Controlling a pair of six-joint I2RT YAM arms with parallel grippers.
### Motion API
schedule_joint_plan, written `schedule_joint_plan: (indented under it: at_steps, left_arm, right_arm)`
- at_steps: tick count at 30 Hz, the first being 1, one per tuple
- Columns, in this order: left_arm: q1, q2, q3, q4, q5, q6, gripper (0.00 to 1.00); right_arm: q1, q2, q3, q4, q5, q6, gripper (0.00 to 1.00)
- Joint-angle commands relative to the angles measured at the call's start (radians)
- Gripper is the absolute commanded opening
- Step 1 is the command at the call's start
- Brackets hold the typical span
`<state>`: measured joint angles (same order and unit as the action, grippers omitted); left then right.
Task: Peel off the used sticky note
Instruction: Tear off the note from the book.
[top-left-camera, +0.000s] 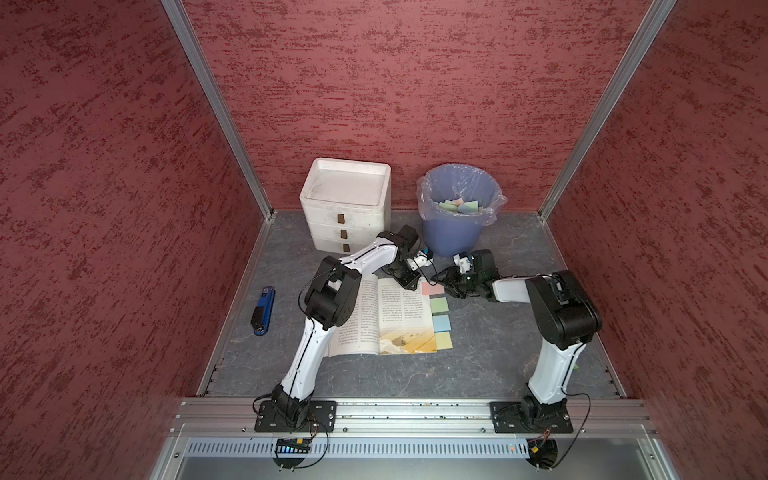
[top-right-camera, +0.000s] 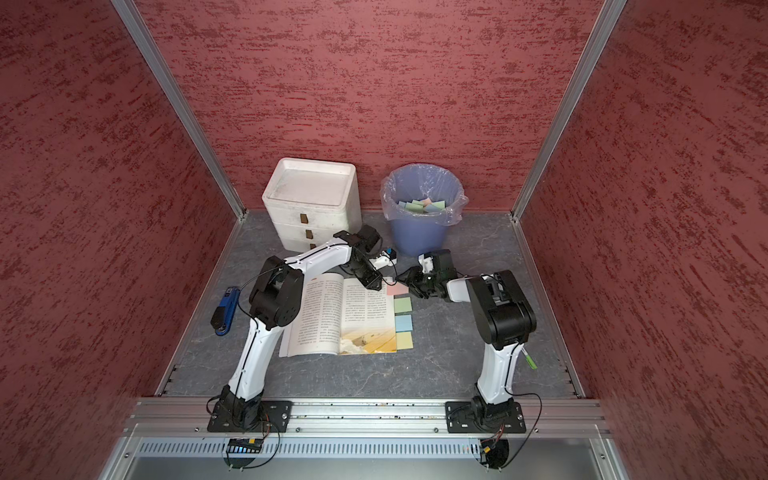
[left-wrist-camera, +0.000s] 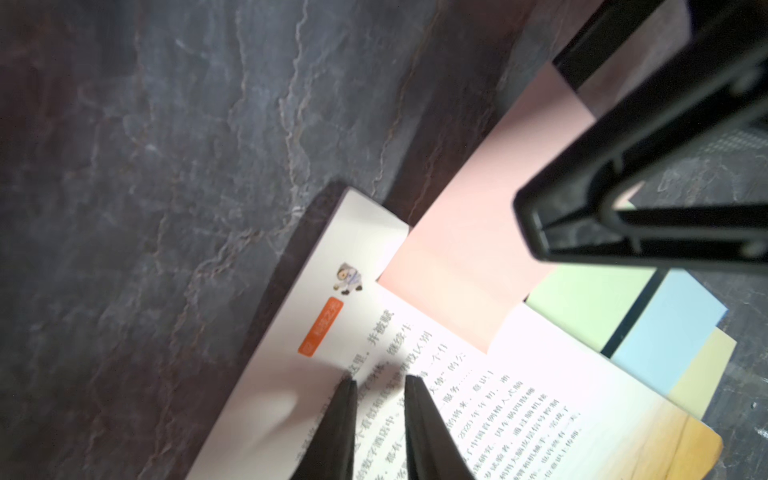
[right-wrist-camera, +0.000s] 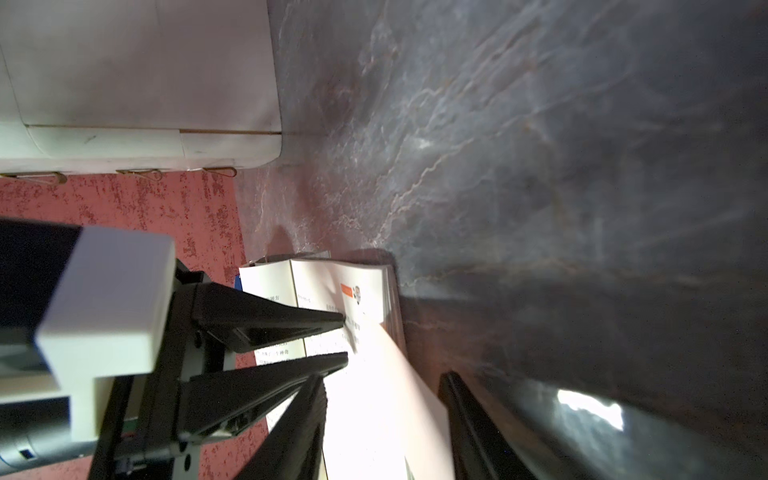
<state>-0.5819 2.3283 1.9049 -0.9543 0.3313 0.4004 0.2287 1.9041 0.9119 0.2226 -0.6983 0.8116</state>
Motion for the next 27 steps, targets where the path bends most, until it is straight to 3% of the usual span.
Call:
schedule_joint_plan:
  at_steps: [1, 5, 13, 20, 27]
  left_arm:
    - [-0.006, 0.031, 0.035, -0.001, -0.011, 0.002, 0.22]
    - [-0.006, 0.042, 0.054, -0.005, -0.007, -0.007, 0.21]
    - [-0.005, 0.033, 0.058, -0.033, 0.012, -0.002, 0.2]
    - [-0.014, -0.012, 0.055, -0.086, 0.114, 0.044, 0.19]
    - [-0.042, 0.008, 0.083, -0.071, 0.105, 0.034, 0.19]
  right_arm:
    - [-0.01, -0.013, 0.041, -0.095, 0.073, -0.084, 0.44]
    - [-0.009, -0.004, 0.046, -0.106, 0.083, -0.103, 0.34]
    - [-0.005, -0.027, 0.016, -0.101, 0.089, -0.114, 0.04]
    - [0.006, -0.156, -0.117, -0.103, 0.136, -0.109, 0.0]
    - [0.035, -0.243, -0.162, -0.15, 0.16, -0.14, 0.0]
